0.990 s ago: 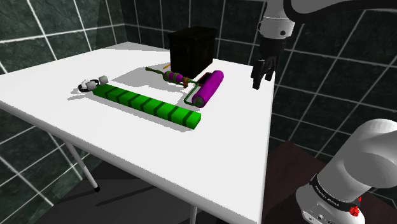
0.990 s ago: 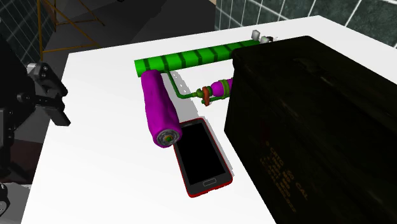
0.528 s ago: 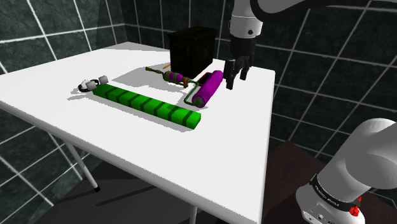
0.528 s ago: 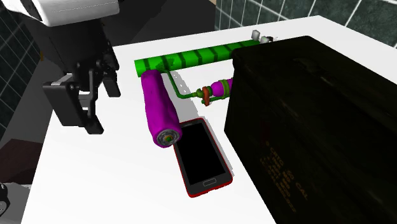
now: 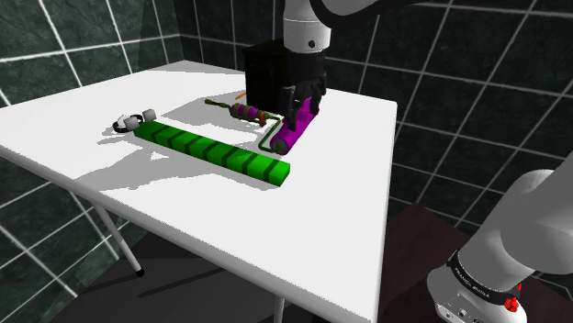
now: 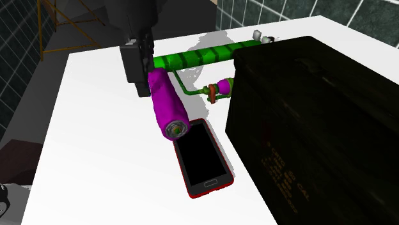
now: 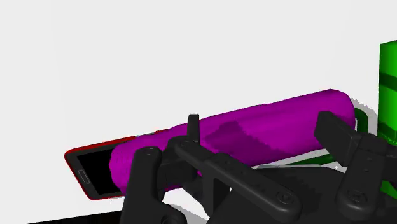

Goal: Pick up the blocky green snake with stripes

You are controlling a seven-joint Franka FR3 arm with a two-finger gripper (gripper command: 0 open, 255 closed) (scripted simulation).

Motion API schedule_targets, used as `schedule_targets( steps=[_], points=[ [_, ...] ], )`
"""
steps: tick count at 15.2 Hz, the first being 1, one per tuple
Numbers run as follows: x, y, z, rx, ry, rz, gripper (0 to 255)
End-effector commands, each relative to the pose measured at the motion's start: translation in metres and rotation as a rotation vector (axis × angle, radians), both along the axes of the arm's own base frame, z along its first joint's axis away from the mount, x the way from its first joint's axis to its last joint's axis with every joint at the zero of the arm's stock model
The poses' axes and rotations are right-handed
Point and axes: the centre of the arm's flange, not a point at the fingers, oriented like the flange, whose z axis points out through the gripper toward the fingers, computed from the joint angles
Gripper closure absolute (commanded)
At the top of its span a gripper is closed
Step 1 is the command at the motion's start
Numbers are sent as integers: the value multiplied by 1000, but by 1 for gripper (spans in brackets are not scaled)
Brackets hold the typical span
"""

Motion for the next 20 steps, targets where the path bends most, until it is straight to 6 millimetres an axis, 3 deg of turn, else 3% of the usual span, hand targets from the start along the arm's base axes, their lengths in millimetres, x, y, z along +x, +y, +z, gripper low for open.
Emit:
schedule_targets(
  steps=[1, 16, 20],
  points=[
    [15, 25, -4, 9, -17, 21, 0],
    [74, 213, -8, -12, -54, 153, 0],
    [74, 213, -29, -12, -54, 153, 0]
  ],
)
